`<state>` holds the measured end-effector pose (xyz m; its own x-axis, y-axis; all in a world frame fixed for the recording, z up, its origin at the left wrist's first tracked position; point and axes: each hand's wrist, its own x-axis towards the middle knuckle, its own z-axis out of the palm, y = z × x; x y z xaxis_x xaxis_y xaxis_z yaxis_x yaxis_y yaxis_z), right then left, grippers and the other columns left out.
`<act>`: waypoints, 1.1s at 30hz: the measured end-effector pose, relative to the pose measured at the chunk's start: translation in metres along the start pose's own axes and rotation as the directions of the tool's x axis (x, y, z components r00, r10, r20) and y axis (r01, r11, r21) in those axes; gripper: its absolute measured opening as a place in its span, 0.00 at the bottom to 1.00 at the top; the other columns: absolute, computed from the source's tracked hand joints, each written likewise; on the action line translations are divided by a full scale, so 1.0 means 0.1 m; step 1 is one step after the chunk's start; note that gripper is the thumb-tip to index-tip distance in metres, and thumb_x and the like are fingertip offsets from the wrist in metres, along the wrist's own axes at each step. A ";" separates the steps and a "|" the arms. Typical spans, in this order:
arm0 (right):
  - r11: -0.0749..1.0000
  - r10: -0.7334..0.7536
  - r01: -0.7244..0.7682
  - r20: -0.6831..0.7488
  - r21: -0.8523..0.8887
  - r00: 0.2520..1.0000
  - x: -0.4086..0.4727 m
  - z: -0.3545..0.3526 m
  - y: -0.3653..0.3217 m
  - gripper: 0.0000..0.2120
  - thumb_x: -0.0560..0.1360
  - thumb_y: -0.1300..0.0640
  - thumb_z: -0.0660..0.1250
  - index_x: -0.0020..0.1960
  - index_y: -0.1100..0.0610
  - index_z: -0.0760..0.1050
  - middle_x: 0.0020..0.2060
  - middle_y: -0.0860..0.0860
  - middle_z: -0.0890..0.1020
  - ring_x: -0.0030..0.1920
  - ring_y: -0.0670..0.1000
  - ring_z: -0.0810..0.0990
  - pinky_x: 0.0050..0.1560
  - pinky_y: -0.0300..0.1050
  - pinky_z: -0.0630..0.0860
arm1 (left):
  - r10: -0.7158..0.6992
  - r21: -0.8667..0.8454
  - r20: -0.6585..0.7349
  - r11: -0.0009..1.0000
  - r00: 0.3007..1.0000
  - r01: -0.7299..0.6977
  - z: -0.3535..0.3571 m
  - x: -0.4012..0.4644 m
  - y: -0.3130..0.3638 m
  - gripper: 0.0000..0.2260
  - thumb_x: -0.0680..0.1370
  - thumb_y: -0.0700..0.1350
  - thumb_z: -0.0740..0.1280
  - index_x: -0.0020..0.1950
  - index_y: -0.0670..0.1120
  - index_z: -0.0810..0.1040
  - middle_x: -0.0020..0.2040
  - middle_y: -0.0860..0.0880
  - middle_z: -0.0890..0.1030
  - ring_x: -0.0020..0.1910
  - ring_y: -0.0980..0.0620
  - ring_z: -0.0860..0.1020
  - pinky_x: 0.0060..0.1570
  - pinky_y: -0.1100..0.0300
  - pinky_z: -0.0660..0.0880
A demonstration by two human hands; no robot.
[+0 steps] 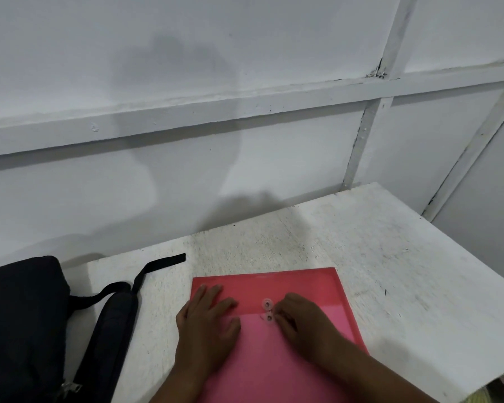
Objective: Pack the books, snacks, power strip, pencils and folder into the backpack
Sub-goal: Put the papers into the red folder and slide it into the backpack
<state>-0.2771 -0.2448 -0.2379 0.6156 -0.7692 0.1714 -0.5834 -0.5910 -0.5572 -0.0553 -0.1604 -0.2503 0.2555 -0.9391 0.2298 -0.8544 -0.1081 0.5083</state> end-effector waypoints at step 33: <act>0.908 0.221 -0.163 -0.110 0.385 0.969 -0.53 -0.43 0.19 0.34 0.66 0.53 0.79 0.67 0.43 0.68 0.65 0.49 0.73 0.65 0.51 0.73 0.67 0.53 0.72 | -0.620 -0.688 0.158 0.489 0.769 0.536 -0.89 -1.28 0.83 0.22 0.81 0.37 0.64 0.65 0.63 0.71 0.52 0.65 0.84 0.53 0.65 0.82 0.48 0.69 0.77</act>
<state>-0.3433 -0.2255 -0.2227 0.4092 -0.9028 0.1327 -0.4263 -0.3177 -0.8470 -0.1190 -0.0199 -0.1637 0.6545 -0.7065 -0.2693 0.0300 -0.3317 0.9429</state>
